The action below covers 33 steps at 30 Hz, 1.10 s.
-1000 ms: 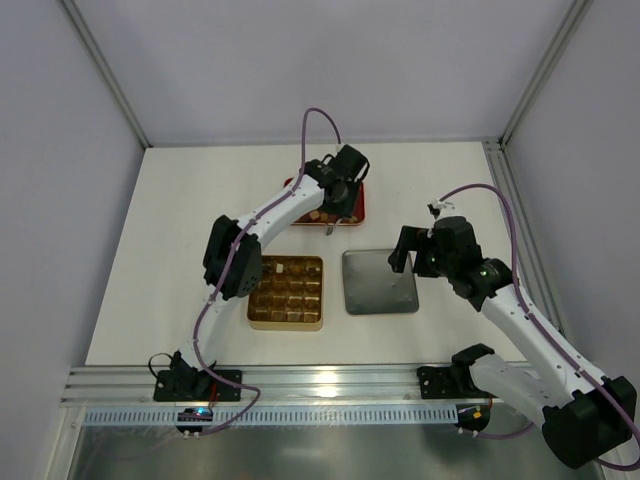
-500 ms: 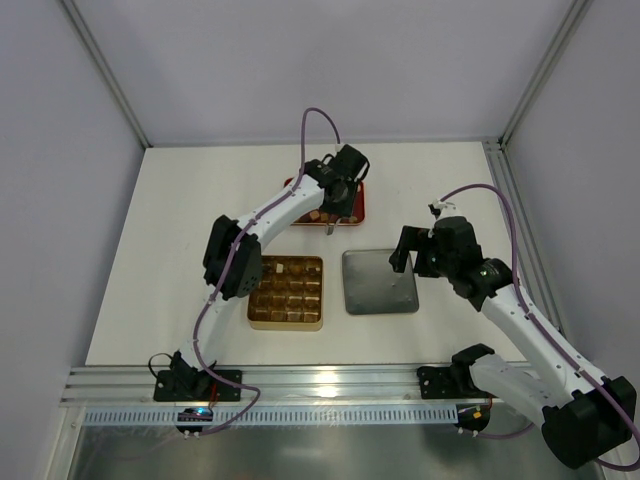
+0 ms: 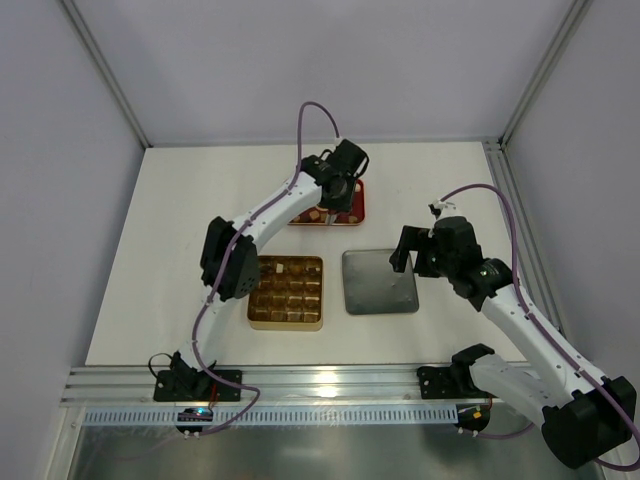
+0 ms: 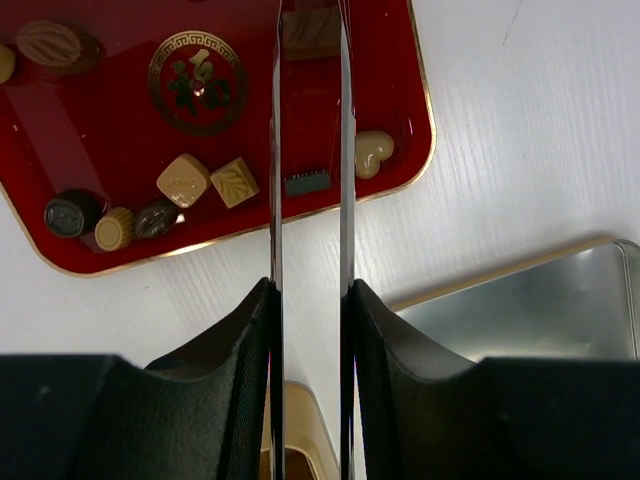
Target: Pack the chocolate
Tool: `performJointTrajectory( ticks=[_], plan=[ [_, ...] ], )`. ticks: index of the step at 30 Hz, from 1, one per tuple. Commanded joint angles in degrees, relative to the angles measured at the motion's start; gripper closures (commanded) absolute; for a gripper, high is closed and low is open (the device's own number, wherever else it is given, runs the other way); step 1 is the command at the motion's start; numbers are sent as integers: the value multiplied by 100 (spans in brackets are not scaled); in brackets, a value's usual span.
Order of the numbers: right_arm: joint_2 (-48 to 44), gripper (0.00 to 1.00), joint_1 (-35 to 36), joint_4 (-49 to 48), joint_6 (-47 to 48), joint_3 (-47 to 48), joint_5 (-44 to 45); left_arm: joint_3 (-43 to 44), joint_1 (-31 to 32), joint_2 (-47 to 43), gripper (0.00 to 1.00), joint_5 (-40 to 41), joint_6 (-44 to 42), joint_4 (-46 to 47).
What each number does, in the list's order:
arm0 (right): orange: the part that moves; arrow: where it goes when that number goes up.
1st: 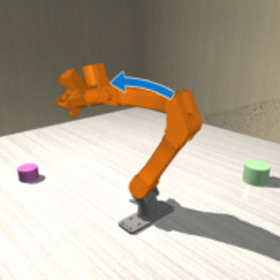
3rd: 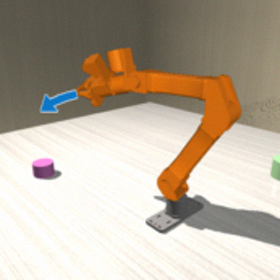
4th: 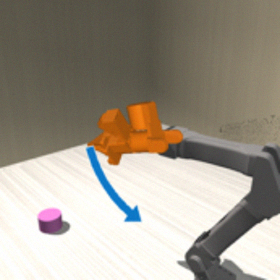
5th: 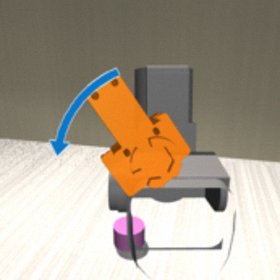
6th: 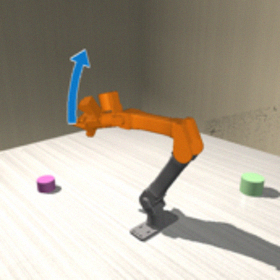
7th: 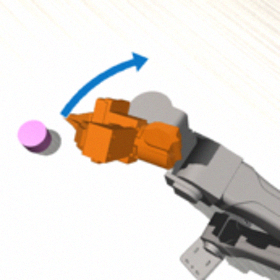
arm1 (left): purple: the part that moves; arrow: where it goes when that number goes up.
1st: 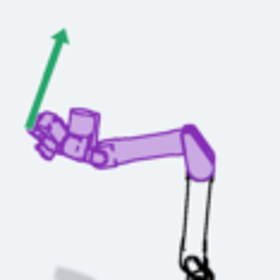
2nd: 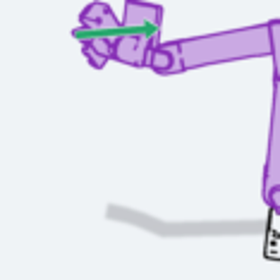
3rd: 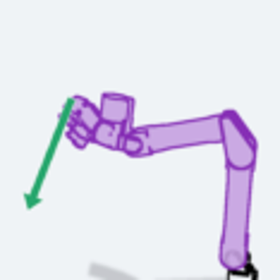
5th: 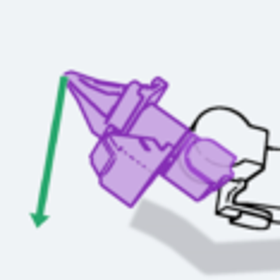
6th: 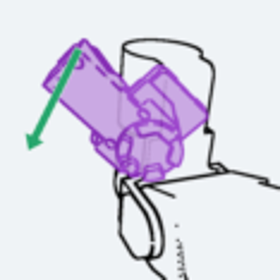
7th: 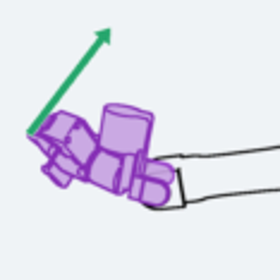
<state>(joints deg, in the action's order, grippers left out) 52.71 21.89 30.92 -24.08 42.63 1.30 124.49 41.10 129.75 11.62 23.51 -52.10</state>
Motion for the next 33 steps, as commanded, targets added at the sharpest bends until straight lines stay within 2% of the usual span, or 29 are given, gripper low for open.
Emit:
performJointTrajectory(
  ticks=[1, 12, 24, 33],
  plan=[
    [-77, 0, -9, -77, 43, 79, 81, 260, -41, -573, 67, 148, -92, -72],
    [20, 0, -18, -217, 8, 43, 28, 85, -32, -1022, 69, 165, -127, -328],
    [231, 0, -18, -507, -62, -115, -60, -1549, -41, -2760, 69, 51, 57, -204],
    [556, 0, -18, -859, -141, -97, -314, -3235, -32, -4343, 68, -2, 338, -441]
  ],
)
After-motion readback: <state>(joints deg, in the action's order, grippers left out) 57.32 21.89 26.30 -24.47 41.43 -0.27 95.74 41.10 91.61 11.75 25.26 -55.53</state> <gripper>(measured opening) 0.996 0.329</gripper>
